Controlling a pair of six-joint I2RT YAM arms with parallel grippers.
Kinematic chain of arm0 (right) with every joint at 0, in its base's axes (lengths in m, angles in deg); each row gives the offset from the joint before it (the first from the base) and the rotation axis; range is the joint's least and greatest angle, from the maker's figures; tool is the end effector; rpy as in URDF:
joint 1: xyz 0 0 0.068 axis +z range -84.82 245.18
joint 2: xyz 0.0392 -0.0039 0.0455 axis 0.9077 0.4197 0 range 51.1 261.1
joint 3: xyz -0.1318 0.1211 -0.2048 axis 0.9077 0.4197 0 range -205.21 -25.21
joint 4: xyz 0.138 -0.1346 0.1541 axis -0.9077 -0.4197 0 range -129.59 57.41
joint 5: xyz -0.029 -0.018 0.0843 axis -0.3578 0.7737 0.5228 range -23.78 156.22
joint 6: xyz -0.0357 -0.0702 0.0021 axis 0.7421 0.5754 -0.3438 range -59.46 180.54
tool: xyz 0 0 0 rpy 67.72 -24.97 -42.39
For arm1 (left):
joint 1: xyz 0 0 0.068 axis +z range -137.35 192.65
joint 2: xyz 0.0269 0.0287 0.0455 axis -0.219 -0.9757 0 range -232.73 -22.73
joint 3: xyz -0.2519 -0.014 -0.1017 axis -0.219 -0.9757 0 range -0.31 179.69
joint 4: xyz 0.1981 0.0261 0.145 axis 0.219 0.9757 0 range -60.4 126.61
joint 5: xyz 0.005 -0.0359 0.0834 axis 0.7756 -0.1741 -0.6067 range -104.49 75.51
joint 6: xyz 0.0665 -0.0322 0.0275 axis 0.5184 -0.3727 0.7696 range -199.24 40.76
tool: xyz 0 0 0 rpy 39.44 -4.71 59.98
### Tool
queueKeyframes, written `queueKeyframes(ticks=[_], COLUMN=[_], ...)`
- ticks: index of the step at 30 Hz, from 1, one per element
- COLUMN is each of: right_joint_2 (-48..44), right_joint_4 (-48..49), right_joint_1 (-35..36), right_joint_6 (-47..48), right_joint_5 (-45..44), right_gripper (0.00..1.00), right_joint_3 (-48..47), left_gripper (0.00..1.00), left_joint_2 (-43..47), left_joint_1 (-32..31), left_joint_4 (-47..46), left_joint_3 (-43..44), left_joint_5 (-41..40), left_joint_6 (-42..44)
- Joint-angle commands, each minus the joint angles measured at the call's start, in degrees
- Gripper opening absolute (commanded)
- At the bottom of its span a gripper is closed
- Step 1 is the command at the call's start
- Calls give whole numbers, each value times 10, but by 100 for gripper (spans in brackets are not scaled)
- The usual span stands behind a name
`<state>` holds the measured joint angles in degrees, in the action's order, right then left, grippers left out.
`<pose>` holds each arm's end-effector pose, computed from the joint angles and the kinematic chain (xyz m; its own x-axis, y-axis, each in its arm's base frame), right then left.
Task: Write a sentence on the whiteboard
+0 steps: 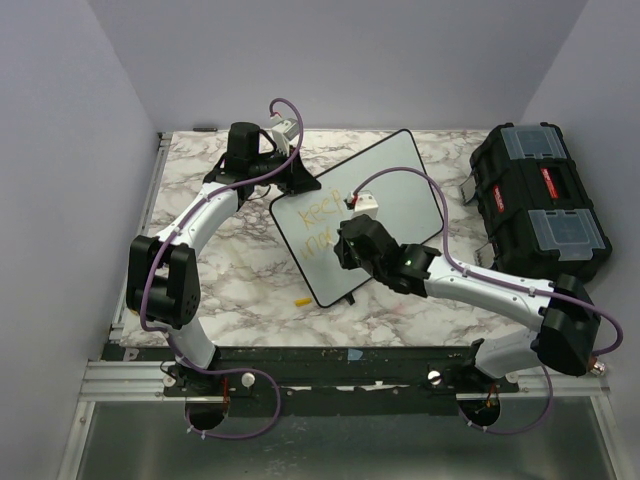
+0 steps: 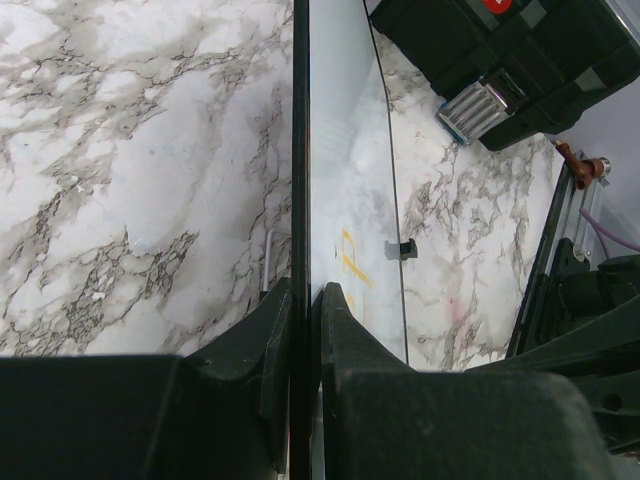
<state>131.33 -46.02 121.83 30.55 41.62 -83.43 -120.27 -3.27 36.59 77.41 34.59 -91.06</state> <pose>0.1999 0.2525 0.2640 -0.5626 -0.0279 -0.8262 -0.3368 0.9205 0.1983 0.3670 -0.1578 0.2997 -0.5941 0.0299 -0.8039 0.7218 0.4609 -0.5163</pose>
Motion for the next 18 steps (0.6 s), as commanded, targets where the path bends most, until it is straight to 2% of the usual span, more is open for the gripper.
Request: queueKeyframes(ticks=[1, 18], right_joint_2=[15, 54], right_joint_4=[-32, -29], right_joint_1=[-4, -13], right_joint_6=[8, 58], right_joint_5=[-44, -92], right_gripper=[1, 1], right_joint_3=[-10, -86], left_gripper=[0, 0], left_joint_2=[-7, -6], left_joint_1=[-18, -18], left_joint_4=[32, 32], left_joint_3=[-19, -20], left_joint_5=[27, 27], left_joint_6=[66, 66])
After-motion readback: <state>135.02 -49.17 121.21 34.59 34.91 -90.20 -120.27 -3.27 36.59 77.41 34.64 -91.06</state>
